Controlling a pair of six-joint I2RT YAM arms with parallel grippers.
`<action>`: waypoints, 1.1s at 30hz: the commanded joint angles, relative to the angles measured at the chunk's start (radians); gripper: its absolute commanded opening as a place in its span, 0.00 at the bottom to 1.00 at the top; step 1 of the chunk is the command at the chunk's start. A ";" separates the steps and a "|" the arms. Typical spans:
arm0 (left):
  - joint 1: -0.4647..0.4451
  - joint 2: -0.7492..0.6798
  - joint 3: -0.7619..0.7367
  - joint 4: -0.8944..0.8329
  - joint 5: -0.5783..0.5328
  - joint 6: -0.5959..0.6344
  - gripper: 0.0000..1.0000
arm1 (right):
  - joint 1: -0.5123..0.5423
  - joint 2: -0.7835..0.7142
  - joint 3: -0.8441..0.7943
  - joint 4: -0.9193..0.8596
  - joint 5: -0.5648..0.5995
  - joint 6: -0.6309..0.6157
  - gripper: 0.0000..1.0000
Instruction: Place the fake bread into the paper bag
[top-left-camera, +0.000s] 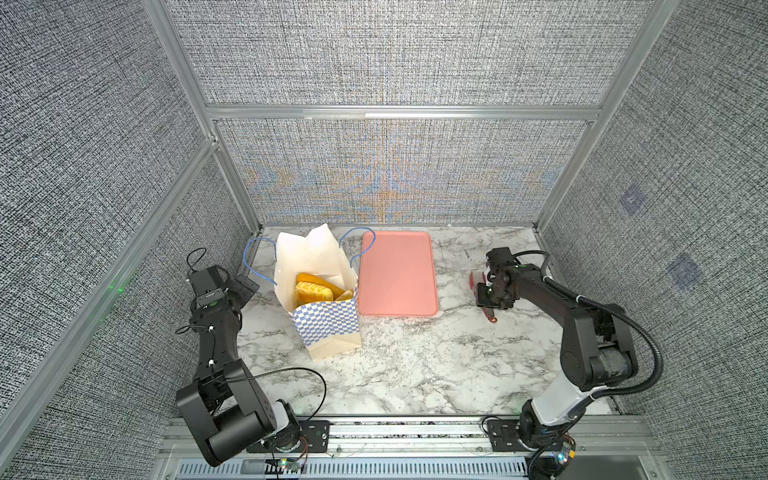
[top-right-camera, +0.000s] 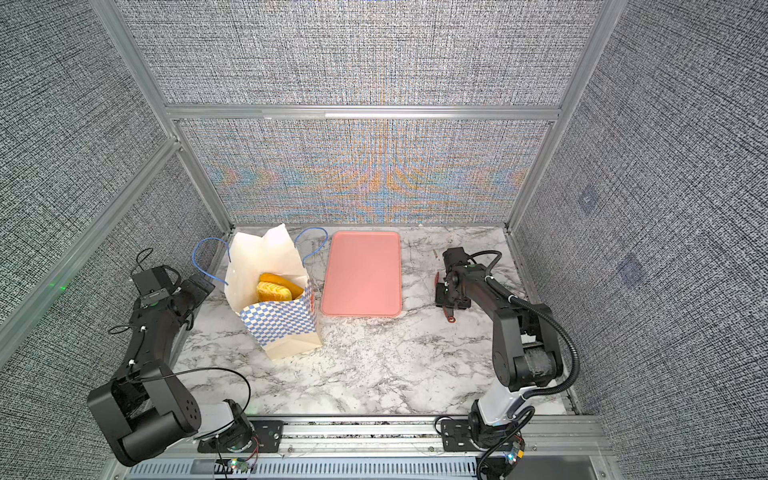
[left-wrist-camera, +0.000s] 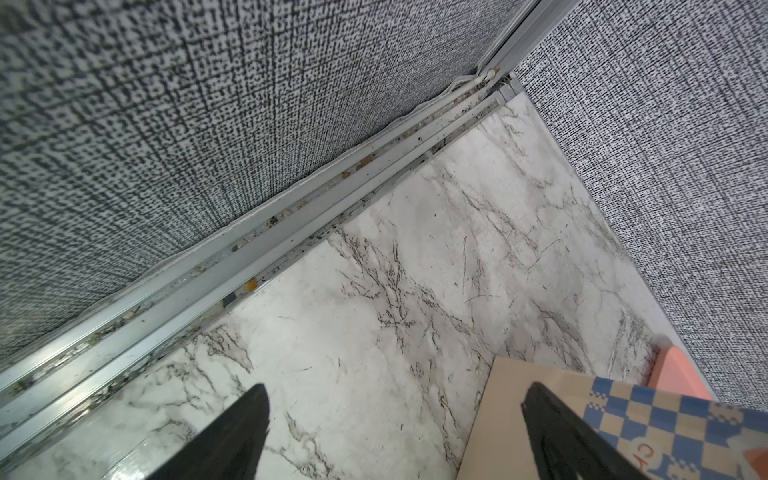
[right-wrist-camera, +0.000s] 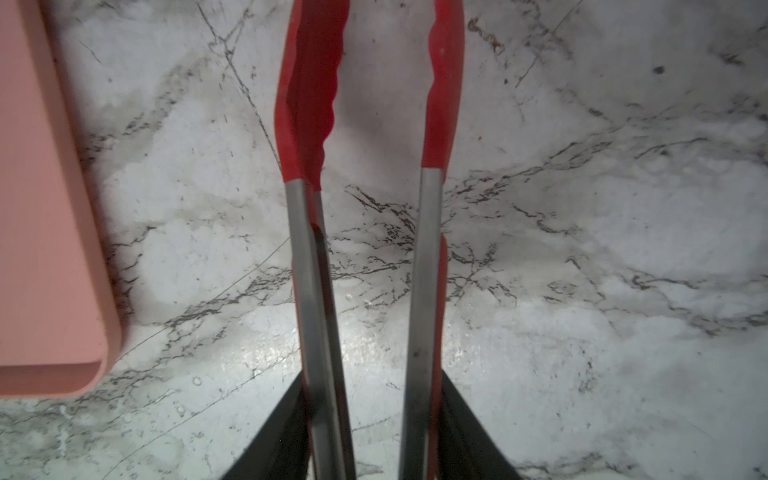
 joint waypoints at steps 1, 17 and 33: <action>-0.002 -0.029 -0.021 0.062 0.002 -0.015 0.96 | 0.001 0.017 -0.011 0.032 0.013 -0.001 0.49; -0.077 -0.043 -0.133 0.198 -0.224 0.112 0.98 | 0.000 -0.012 -0.070 0.081 0.020 0.004 0.84; -0.286 -0.067 -0.328 0.456 -0.425 0.176 0.99 | 0.001 -0.457 -0.265 0.269 0.256 0.055 0.88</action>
